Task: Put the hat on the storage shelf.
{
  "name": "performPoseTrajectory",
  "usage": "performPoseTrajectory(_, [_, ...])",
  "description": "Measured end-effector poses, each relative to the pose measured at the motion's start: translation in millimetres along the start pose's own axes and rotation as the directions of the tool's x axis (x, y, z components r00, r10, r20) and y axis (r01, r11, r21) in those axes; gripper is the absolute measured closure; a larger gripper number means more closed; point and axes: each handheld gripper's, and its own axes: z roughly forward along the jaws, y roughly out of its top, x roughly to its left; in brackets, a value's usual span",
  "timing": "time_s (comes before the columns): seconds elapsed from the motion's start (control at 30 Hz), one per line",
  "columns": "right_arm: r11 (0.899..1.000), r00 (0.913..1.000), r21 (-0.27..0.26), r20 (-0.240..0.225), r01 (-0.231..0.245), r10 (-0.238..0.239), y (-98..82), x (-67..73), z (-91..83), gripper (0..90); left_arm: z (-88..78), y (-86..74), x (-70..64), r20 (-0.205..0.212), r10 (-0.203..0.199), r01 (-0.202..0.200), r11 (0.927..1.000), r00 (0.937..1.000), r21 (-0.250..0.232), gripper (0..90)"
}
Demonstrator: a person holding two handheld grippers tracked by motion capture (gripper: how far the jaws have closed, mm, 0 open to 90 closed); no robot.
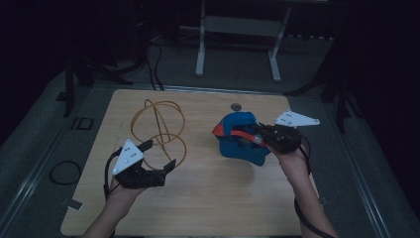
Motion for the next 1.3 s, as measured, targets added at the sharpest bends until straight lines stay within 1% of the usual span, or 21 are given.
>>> performPoseTrajectory(0.07, [1.0, 1.0, -0.003, -0.008, -0.003, 0.003, 0.6, 1.3, -1.5, 88.0, 6.6, 7.2, -2.3, 0.02, -0.002, 0.002, 1.0, 0.9998, -0.003, 7.8])
performPoseTrajectory(0.1, [1.0, 0.9999, -0.006, -0.011, 0.002, -0.002, 1.1, 2.0, -2.3, 88.0, 10.0, 11.0, -4.2, 0.016, 0.01, -0.01, 0.9999, 0.9998, -0.002, 9.2])
performPoseTrajectory(0.17, [1.0, 0.9999, -0.011, -0.013, 0.006, -0.006, 2.5, 4.0, -3.6, 88.0, 16.8, 18.9, -6.0, 0.031, 0.029, -0.029, 0.9996, 0.9991, 0.001, 9.2])
performPoseTrajectory(0.27, [1.0, 0.9997, -0.023, -0.018, 0.017, -0.017, 6.1, 7.4, -5.8, 88.1, 26.7, 30.3, -7.2, 0.033, 0.053, -0.053, 0.9985, 0.998, 0.01, 9.2])
performPoseTrajectory(0.33, [0.999, 0.9994, -0.031, -0.028, 0.021, -0.021, 9.0, 9.8, -7.3, 88.1, 32.9, 37.9, -6.4, 0.042, 0.057, -0.058, 0.9982, 0.9975, 0.016, 9.2])
performPoseTrajectory(0.4, [0.999, 0.9989, -0.035, -0.028, 0.037, -0.038, 12.1, 12.8, -8.7, 88.1, 38.3, 45.7, -5.0, 0.046, 0.054, -0.055, 0.9984, 0.9975, 0.015, 9.2])
performPoseTrajectory(0.5, [0.998, 0.998, -0.039, -0.032, 0.054, -0.055, 16.5, 15.8, -10.6, 88.1, 46.4, 57.2, -6.3, 0.05, 0.082, -0.084, 0.9961, 0.9953, 0.028, 10.6])
performPoseTrajectory(0.57, [0.998, 0.9977, -0.041, -0.035, 0.057, -0.058, 17.9, 16.8, -11.5, 88.1, 46.4, 57.2, -6.3, 0.05, 0.082, -0.084, 0.9961, 0.9953, 0.028, 10.6])
performPoseTrajectory(0.6, [0.997, 0.9968, -0.046, -0.042, 0.065, -0.067, 20.3, 19.0, -13.4, 88.1, 52.5, 66.3, -8.4, 0.063, 0.088, -0.089, 0.9956, 0.9942, 0.029, 10.6])
performPoseTrajectory(0.63, [0.996, 0.9964, -0.047, -0.043, 0.071, -0.073, 21.3, 20.2, -14.3, 88.1, 55.5, 70.6, -9.4, 0.077, 0.089, -0.092, 0.9953, 0.993, 0.03, 10.7])
performPoseTrajectory(0.7, [0.995, 0.9948, -0.056, -0.052, 0.084, -0.087, 24.3, 24.4, -17.0, 88.1, 60.5, 76.2, -11.9, 0.085, 0.095, -0.098, 0.9946, 0.9918, 0.034, 10.8])
performPoseTrajectory(0.73, [0.994, 0.9943, -0.056, -0.054, 0.089, -0.092, 25.4, 26.0, -17.7, 88.1, 64.1, 80.5, -13.6, 0.101, 0.098, -0.103, 0.9939, 0.99, 0.04, 10.8])
performPoseTrajectory(0.83, [0.992, 0.9915, -0.063, -0.068, 0.106, -0.11, 28.8, 33.0, -19.6, 88.1, 70.8, 89.9, -18.2, 0.115, 0.119, -0.125, 0.9913, 0.9862, 0.042, 11.7])
performPoseTrajectory(0.9, [0.991, 0.9891, -0.063, -0.079, 0.12, -0.124, 30.3, 37.8, -20.0, 88.1, 76.0, 96.0, -21.2, 0.112, 0.136, -0.142, 0.9887, 0.9843, 0.047, 12.4])
performPoseTrajectory(0.97, [0.989, 0.9868, -0.062, -0.085, 0.132, -0.137, 31.5, 42.2, -20.2, 88.0, 82.3, 100.4, -24.6, 0.127, 0.142, -0.15, 0.9871, 0.9817, 0.056, 13.6])
performPoseTrajectory(1.07, [0.988, 0.9839, -0.07, -0.104, 0.139, -0.146, 33.3, 47.0, -20.6, 88.1, 92.2, 103.7, -30.7, 0.146, 0.161, -0.174, 0.9813, 0.9762, 0.083, 14.6])
performPoseTrajectory(1.1, [0.987, 0.983, -0.072, -0.106, 0.143, -0.15, 34.0, 48.6, -20.6, 88.0, 95.4, 104.2, -32.5, 0.16, 0.168, -0.184, 0.9788, 0.9727, 0.09, 15.3])
performPoseTrajectory(1.17, [0.987, 0.9813, -0.076, -0.119, 0.143, -0.152, 35.3, 50.8, -20.8, 88.0, 100.8, 105.6, -36.0, 0.157, 0.185, -0.202, 0.9743, 0.9701, 0.1, 15.9])
performPoseTrajectory(1.2, [0.986, 0.9798, -0.078, -0.125, 0.147, -0.156, 36.0, 51.8, -20.8, 88.0, 102.9, 106.5, -37.1, 0.164, 0.19, -0.207, 0.9734, 0.968, 0.098, 19.0])
performPoseTrajectory(1.27, [0.985, 0.978, -0.081, -0.13, 0.153, -0.163, 37.3, 54.0, -21.3, 88.0, 106.9, 108.8, -39.4, 0.165, 0.188, -0.207, 0.9725, 0.9681, 0.106, 20.3])
performPoseTrajectory(1.3, [0.984, 0.9773, -0.085, -0.132, 0.155, -0.166, 37.8, 54.8, -21.7, 88.0, 109.4, 109.7, -41.4, 0.184, 0.192, -0.215, 0.9696, 0.964, 0.116, 21.3])
